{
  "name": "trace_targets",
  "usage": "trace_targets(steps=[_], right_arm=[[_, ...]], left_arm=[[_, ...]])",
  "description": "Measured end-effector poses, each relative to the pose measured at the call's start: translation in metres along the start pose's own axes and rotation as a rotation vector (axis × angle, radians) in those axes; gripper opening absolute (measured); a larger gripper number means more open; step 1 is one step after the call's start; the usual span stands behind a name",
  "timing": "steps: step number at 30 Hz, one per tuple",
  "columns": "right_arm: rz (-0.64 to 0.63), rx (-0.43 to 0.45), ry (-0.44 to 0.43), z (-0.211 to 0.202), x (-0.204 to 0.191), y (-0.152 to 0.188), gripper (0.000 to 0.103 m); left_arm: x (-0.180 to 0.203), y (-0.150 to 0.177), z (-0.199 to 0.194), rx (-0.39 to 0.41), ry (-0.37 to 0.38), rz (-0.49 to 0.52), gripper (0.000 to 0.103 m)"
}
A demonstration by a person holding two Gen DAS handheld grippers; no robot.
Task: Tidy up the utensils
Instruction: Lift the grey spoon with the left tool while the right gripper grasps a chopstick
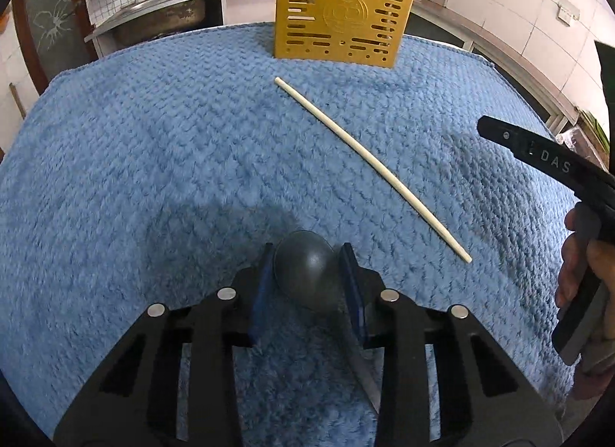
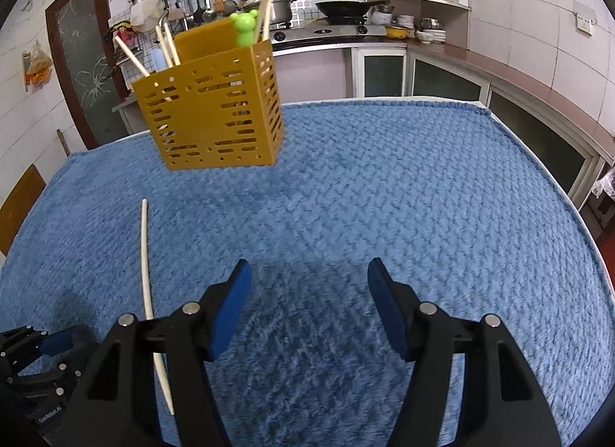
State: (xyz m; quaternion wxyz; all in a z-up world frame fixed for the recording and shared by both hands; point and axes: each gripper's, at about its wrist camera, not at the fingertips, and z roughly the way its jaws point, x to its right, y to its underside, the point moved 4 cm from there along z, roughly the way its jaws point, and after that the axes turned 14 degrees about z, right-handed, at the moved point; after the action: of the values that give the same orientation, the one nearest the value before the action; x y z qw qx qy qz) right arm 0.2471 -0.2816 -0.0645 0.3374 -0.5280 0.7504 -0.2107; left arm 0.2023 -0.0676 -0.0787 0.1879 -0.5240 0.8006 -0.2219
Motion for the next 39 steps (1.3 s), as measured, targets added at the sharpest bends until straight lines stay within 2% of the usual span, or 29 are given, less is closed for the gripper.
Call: trace_targets(steps=[4, 13, 16, 19, 24, 26, 33, 36, 39], right_arm=[[-0.022, -0.01, -0.012, 0.001, -0.014, 0.001, 0.062], [-0.136, -0.044, -0.082, 0.021, -0.084, 0.008, 0.061], [-0.182, -0.075, -0.095, 0.037, -0.111, 0.01, 0.051], [-0.222, -0.111, -0.108, 0.05, -0.135, 0.01, 0.048], [-0.279, -0.201, -0.076, 0.077, -0.163, 0.007, 0.029], [-0.269, -0.266, -0.079, 0.087, -0.165, 0.008, 0.029], [-0.298, -0.336, -0.021, 0.095, -0.178, 0.006, 0.028], [-0.298, -0.331, -0.031, 0.094, -0.179, 0.004, 0.006], [-0.243, -0.31, -0.068, 0.087, -0.166, -0.005, 0.006]], left_arm=[[-0.014, -0.006, -0.001, 0.012, 0.015, -0.014, 0.032], [-0.085, -0.03, -0.001, 0.069, -0.053, 0.001, 0.032], [-0.105, -0.039, 0.007, 0.066, -0.061, 0.005, 0.032], [-0.118, -0.045, 0.011, 0.062, -0.051, 0.009, 0.032], [-0.126, -0.051, 0.019, 0.048, -0.046, 0.016, 0.032], [-0.128, -0.052, 0.022, 0.039, -0.045, 0.031, 0.032], [-0.125, -0.062, 0.026, 0.043, -0.039, 0.05, 0.032], [-0.123, -0.066, 0.028, 0.045, -0.038, 0.045, 0.033], [-0.119, -0.071, 0.025, 0.056, -0.04, 0.054, 0.033]])
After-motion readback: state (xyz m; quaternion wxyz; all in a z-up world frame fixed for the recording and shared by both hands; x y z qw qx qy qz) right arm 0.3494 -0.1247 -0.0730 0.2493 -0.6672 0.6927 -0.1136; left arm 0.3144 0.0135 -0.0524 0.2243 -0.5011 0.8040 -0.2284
